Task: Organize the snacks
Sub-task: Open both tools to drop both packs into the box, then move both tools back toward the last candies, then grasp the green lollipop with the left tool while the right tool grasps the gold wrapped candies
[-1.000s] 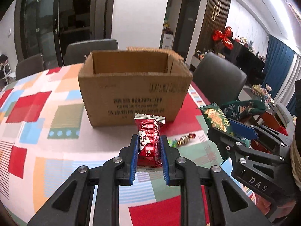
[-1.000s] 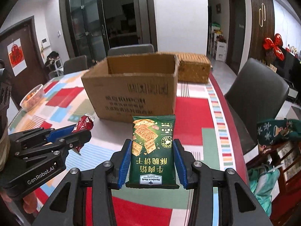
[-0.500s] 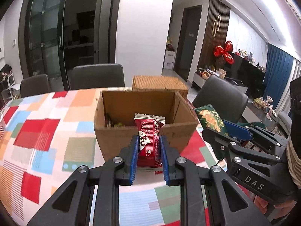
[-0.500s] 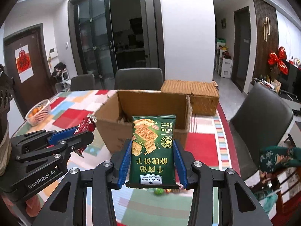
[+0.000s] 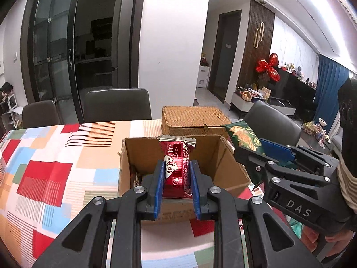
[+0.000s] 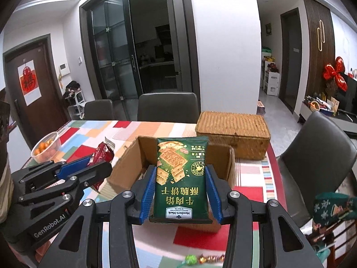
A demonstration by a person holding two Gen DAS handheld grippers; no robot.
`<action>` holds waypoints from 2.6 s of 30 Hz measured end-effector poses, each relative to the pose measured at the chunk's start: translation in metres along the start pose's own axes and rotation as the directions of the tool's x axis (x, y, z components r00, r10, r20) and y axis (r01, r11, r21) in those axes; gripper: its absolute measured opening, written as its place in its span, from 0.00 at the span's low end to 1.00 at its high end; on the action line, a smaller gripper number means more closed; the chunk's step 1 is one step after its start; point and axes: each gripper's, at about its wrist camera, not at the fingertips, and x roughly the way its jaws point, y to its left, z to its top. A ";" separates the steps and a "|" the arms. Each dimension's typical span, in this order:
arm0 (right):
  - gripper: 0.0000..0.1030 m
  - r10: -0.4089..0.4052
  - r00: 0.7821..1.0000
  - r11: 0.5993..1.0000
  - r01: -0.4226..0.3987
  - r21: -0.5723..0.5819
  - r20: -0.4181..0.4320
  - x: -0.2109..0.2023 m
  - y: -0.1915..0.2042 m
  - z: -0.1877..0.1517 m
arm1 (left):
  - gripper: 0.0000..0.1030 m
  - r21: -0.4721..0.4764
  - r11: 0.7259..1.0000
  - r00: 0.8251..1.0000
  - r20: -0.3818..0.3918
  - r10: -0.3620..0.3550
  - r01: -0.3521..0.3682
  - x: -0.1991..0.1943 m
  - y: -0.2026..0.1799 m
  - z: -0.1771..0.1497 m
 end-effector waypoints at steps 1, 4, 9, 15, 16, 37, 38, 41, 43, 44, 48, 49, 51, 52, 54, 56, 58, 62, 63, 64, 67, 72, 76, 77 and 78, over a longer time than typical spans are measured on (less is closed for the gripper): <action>0.43 0.000 1.000 1.000 0.000 -0.003 -0.003 0.005 0.000 0.005 | 0.23 -0.002 1.000 1.000 -0.005 -0.001 0.001 0.004 0.003 0.003; 0.43 0.002 1.000 1.000 -0.002 -0.007 -0.009 0.018 0.000 0.014 | 0.23 -0.003 1.000 1.000 -0.016 0.007 -0.007 0.019 0.011 0.013; 0.43 -0.007 1.000 0.999 0.006 -0.033 -0.017 0.040 0.003 0.029 | 0.23 -0.013 1.000 0.999 -0.035 0.005 -0.006 0.037 0.018 0.027; 0.48 -0.015 0.999 0.999 0.013 -0.043 -0.049 0.066 0.001 0.035 | 0.42 -0.016 0.998 0.998 -0.026 0.052 -0.053 0.043 0.020 0.032; 0.53 -0.028 0.998 0.999 0.026 -0.041 -0.052 0.067 0.000 0.034 | 0.42 -0.008 0.998 0.998 -0.025 0.058 -0.058 0.041 0.020 0.031; 0.57 -0.079 0.997 0.996 0.080 -0.027 0.019 -0.037 -0.030 -0.065 | 0.51 0.150 0.988 1.000 -0.029 -0.013 0.017 -0.024 -0.066 -0.074; 0.57 -0.082 0.997 0.996 0.082 -0.023 0.015 -0.040 -0.033 -0.071 | 0.51 0.154 0.988 0.999 -0.037 -0.018 0.024 -0.024 -0.068 -0.080; 0.57 -0.095 0.995 0.995 0.095 -0.011 -0.007 -0.050 -0.039 -0.094 | 0.51 0.152 0.987 0.997 -0.065 -0.033 0.042 -0.026 -0.075 -0.099; 0.57 -0.105 0.994 0.995 0.104 -0.006 -0.021 -0.055 -0.042 -0.109 | 0.51 0.141 0.988 0.995 -0.088 -0.053 0.065 -0.026 -0.078 -0.110; 0.57 -0.108 0.994 0.994 0.108 -0.004 -0.031 -0.057 -0.042 -0.117 | 0.51 0.141 0.988 0.994 -0.097 -0.057 0.071 -0.025 -0.079 -0.116; 0.57 -0.104 0.991 0.994 0.105 0.010 -0.079 -0.058 -0.047 -0.141 | 0.51 0.143 0.985 0.987 -0.138 -0.079 0.099 -0.019 -0.082 -0.137; 0.57 -0.101 0.991 0.995 0.103 0.016 -0.089 -0.057 -0.048 -0.145 | 0.51 0.143 0.984 0.985 -0.150 -0.085 0.106 -0.016 -0.083 -0.141; 0.57 -0.102 0.989 0.994 0.105 0.024 -0.105 -0.054 -0.049 -0.154 | 0.51 0.142 0.983 0.981 -0.169 -0.095 0.120 -0.010 -0.082 -0.149; 0.57 -0.104 0.988 0.994 0.107 0.025 -0.115 -0.052 -0.050 -0.159 | 0.51 0.143 0.982 0.979 -0.179 -0.100 0.127 -0.006 -0.083 -0.153; 0.57 -0.105 0.986 0.994 0.110 0.031 -0.132 -0.047 -0.051 -0.168 | 0.51 0.144 0.980 0.974 -0.200 -0.106 0.137 0.002 -0.084 -0.160; 0.57 -0.103 0.983 0.993 0.110 0.042 -0.150 -0.041 -0.052 -0.176 | 0.51 0.142 0.980 0.970 -0.219 -0.108 0.142 0.012 -0.083 -0.167; 0.57 -0.104 0.982 0.992 0.114 0.051 -0.160 -0.036 -0.055 -0.182 | 0.51 0.131 0.979 0.962 -0.244 -0.119 0.154 0.024 -0.082 -0.172; 0.57 -0.101 0.977 0.990 0.118 0.081 -0.186 -0.021 -0.062 -0.192 | 0.50 0.123 0.978 0.954 -0.272 -0.128 0.166 0.044 -0.080 -0.177; 0.57 -0.093 0.976 0.990 0.112 0.089 -0.194 -0.017 -0.064 -0.193 | 0.50 0.123 0.978 0.952 -0.276 -0.130 0.169 0.047 -0.080 -0.178; 0.57 -0.088 0.976 0.989 0.109 0.096 -0.202 -0.013 -0.066 -0.194 | 0.50 0.122 0.978 0.951 -0.280 -0.131 0.171 0.052 -0.081 -0.178; 0.57 -0.081 0.971 0.988 0.108 0.112 -0.224 -0.003 -0.070 -0.198 | 0.50 0.128 0.975 0.945 -0.296 -0.137 0.182 0.066 -0.083 -0.178; 0.57 -0.078 0.967 0.985 0.112 0.131 -0.244 0.008 -0.075 -0.202 | 0.47 0.127 0.973 0.937 -0.318 -0.142 0.191 0.087 -0.087 -0.178; 0.57 -0.069 0.965 0.981 0.111 0.157 -0.252 0.015 -0.081 -0.204 | 0.44 0.118 0.974 0.930 -0.339 -0.146 0.195 0.103 -0.088 -0.179; 0.57 -0.067 0.965 0.980 0.111 0.163 -0.255 0.017 -0.082 -0.204 | 0.42 0.116 0.974 0.928 -0.342 -0.147 0.196 0.106 -0.088 -0.178; 0.57 -0.065 0.964 0.980 0.111 0.167 -0.259 0.019 -0.082 -0.204 | 0.41 0.116 0.973 0.926 -0.347 -0.147 0.198 0.109 -0.088 -0.178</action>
